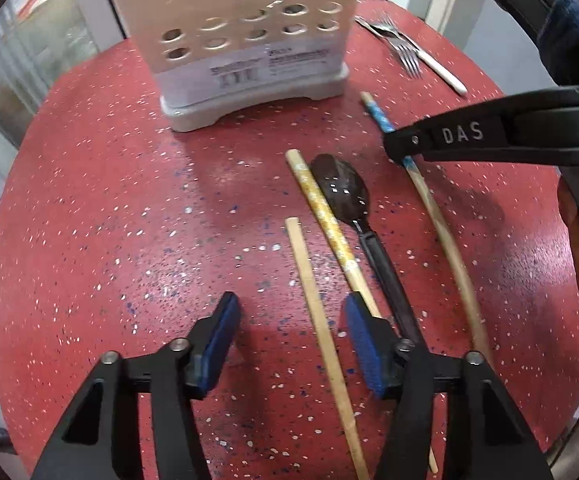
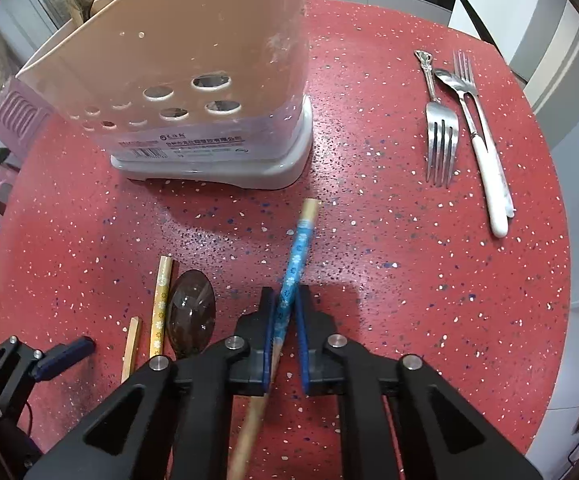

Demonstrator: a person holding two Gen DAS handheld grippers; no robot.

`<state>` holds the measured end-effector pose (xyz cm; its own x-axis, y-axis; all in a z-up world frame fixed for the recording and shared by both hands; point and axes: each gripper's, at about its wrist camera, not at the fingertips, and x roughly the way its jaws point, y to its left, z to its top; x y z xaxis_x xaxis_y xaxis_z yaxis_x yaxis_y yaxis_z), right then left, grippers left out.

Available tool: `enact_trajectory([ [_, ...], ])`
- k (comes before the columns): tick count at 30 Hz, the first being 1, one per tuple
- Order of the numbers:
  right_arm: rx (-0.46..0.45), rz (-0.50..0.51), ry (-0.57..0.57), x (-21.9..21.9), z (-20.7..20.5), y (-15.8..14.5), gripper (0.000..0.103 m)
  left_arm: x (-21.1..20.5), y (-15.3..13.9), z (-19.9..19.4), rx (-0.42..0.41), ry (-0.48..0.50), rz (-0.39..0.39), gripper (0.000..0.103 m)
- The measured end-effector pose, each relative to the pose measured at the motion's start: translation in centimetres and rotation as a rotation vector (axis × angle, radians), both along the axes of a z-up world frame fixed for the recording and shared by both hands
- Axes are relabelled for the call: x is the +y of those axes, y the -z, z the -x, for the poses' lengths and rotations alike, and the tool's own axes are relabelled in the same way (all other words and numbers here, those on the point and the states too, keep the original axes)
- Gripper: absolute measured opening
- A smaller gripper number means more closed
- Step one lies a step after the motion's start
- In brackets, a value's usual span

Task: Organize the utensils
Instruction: 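Grasp the blue-patterned chopstick with the right tool while the left tool grasps a wooden chopstick, then lift both held chopsticks up over the caddy with both tools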

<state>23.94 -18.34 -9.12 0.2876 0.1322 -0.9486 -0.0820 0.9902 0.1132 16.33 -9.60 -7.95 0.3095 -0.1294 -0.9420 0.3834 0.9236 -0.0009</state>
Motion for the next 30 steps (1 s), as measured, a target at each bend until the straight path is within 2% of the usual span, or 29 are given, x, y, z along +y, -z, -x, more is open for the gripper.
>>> enact_trajectory([
  [3,0.004,-0.033,0.001,-0.9,0.4,-0.1,0.009,-0.5,-0.2,-0.3,0.029,0.027,0.002,0.066],
  [4,0.004,-0.044,0.001,-1.0,0.5,-0.1,0.009,-0.6,-0.2,-0.3,0.032,0.04,0.003,0.058],
  [5,0.002,-0.052,0.0,-1.1,0.7,-0.1,0.008,-0.5,-0.3,-0.2,0.031,0.046,0.002,0.041],
  [6,-0.001,-0.059,-0.001,-1.4,0.6,-0.1,0.008,-0.6,-0.5,-0.2,0.028,0.055,0.007,0.033],
  [10,-0.018,-0.085,-0.003,-1.7,1.4,-0.4,0.008,0.2,-0.8,0.0,0.032,0.021,0.112,0.03],
  [12,-0.03,-0.092,-0.006,-1.9,1.7,-0.4,0.008,0.7,-1.1,0.3,0.014,0.003,0.133,0.03],
  [19,-0.089,-0.154,-0.019,-2.8,3.6,-2.5,0.008,3.7,-3.4,1.8,-0.109,-0.065,0.247,0.03],
  [26,-0.163,-0.213,-0.025,-3.3,4.7,-5.1,0.008,5.3,-5.4,3.2,-0.184,-0.085,0.273,0.03],
  [30,-0.215,-0.248,-0.028,-3.9,5.7,-6.6,0.008,4.7,-6.4,3.1,-0.212,-0.085,0.281,0.03],
])
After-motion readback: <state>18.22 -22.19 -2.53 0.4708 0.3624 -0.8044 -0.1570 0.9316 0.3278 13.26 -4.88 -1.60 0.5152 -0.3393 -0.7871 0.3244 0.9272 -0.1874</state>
